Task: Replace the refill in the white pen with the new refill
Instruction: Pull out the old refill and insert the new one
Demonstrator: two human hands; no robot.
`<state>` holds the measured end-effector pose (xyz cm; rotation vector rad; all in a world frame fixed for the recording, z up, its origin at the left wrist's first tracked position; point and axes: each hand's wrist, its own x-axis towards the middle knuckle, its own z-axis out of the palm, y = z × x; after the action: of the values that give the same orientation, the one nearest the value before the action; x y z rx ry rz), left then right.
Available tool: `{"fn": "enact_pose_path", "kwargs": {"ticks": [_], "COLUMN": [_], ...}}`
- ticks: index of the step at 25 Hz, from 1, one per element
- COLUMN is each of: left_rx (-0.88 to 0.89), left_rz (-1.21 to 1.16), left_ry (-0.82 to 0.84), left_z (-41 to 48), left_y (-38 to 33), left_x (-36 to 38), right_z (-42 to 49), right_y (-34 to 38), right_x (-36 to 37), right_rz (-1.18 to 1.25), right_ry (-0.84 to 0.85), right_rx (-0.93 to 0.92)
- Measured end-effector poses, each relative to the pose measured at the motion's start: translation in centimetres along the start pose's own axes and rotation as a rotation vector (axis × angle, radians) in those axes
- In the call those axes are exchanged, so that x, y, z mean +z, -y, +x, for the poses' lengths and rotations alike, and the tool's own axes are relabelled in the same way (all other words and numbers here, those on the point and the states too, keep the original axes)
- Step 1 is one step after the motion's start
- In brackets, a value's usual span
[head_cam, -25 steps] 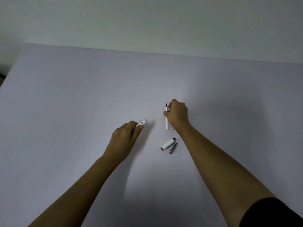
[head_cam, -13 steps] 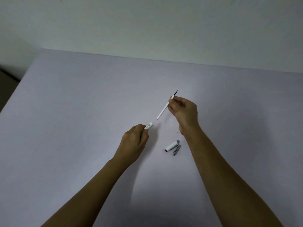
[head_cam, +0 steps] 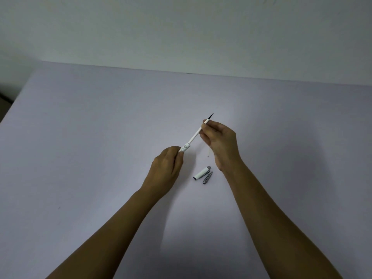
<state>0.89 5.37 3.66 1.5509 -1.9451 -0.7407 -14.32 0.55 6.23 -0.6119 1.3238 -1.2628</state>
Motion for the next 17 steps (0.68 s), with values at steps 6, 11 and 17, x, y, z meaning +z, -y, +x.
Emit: {"fn": "enact_pose_path", "kwargs": {"ticks": [6, 11, 17], "left_rx": [0.032, 0.018, 0.001], "left_rz": [0.089, 0.036, 0.026], "left_ry": [0.000, -0.034, -0.039], "left_z": [0.4, 0.4, -0.3], "left_y": [-0.7, -1.5, -1.6], "left_x": [-0.3, -0.2, -0.2], "right_z": [-0.7, -0.4, -2.6], "right_y": [0.5, -0.3, -7.4], "right_x": [-1.1, -2.9, -6.3], "right_rz": [-0.311, -0.589, -0.838], "right_ry": [0.040, -0.065, -0.188], "right_rx": [-0.075, -0.109, 0.023]}}
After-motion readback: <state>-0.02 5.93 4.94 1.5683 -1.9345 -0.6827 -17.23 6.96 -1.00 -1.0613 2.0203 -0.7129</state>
